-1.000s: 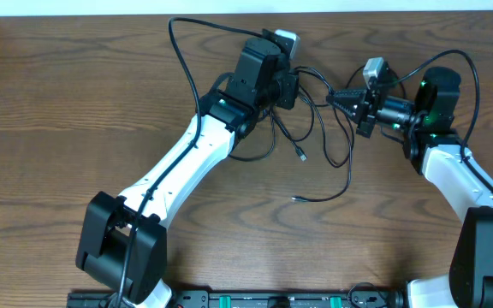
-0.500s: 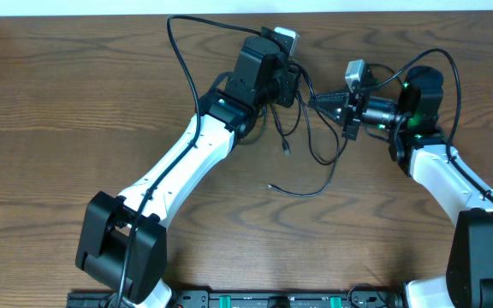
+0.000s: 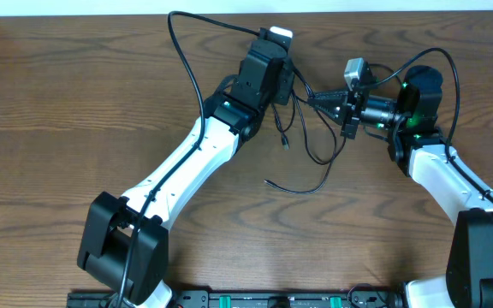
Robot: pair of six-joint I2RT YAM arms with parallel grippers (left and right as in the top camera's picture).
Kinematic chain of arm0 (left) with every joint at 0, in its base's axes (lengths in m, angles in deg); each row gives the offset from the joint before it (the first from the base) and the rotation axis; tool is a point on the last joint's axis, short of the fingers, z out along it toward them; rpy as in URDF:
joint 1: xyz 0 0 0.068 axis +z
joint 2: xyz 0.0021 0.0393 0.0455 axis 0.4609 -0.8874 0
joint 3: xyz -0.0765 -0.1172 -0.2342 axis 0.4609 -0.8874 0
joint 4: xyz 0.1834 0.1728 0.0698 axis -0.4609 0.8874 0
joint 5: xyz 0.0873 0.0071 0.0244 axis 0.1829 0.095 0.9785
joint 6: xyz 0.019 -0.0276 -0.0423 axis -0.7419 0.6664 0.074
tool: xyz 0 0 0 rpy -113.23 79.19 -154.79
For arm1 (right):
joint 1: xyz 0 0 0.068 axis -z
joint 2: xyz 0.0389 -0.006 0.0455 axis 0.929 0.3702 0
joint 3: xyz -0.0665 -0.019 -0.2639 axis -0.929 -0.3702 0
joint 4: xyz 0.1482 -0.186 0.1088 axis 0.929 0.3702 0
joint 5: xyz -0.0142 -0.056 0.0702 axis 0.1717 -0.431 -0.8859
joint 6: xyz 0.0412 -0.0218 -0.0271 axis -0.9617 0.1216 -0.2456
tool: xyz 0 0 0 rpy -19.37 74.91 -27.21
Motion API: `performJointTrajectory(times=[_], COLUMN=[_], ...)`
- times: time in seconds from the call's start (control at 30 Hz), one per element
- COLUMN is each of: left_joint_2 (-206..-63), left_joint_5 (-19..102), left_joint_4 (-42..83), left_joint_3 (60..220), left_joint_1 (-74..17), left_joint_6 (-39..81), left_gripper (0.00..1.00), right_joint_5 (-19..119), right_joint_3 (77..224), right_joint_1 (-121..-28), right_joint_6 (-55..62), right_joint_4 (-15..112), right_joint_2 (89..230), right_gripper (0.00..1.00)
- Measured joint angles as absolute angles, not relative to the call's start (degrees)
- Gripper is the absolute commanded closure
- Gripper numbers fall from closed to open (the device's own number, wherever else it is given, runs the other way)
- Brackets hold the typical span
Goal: Untangle cables
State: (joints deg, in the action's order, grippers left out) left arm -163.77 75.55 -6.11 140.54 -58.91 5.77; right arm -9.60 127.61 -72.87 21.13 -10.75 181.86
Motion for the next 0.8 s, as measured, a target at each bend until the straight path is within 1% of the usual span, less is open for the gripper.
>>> performJointTrajectory(times=[0.1,0.17,0.2,0.27,0.3,0.33,0.37,0.4,0.8], left_joint_2=[-163.99,-164.21,-164.3,-164.41,-164.41,-164.41,-164.41,-164.41,-164.41], left_joint_5=[76.67,77.67,78.13,78.77,79.01,79.33,79.53,79.93,82.55], left_joint_4=[-5.87,-5.89,-5.96,-6.22,-6.35,-6.44,-6.5,-6.61,-6.68], left_joint_3=[140.54,140.54,140.54,140.54,140.54,140.54,140.54,140.54,140.54], left_joint_1=[-58.56,-57.8,-57.38,-56.77,-56.66,-56.64,-56.64,-56.64,-54.89], left_joint_6=[5.73,5.6,5.57,5.49,5.62,5.6,5.79,5.77,5.42], left_gripper=[0.81,0.77,0.74,0.73,0.74,0.8,0.89,0.92,0.92], right_joint_5=[-11.07,-12.77,-13.17,-14.02,-14.37,-14.63,-14.85,-15.35,-16.86], right_joint_3=[127.61,127.61,127.61,127.61,127.61,127.61,127.61,127.61,127.61], right_joint_1=[-73.03,-73.01,-73.03,-73.03,-73.03,-73.03,-73.03,-73.01,-73.01], right_joint_6=[21.09,21.09,21.09,21.09,21.09,21.06,21.06,21.04,20.93], right_joint_4=[-11.73,-12.15,-12.21,-12.26,-12.26,-12.26,-12.21,-12.19,-11.47], right_joint_2=[181.86,181.86,181.86,181.86,181.86,181.86,181.86,181.86,181.86], right_gripper=[0.99,0.99,0.99,0.99,0.99,0.99,0.99,0.99,0.99])
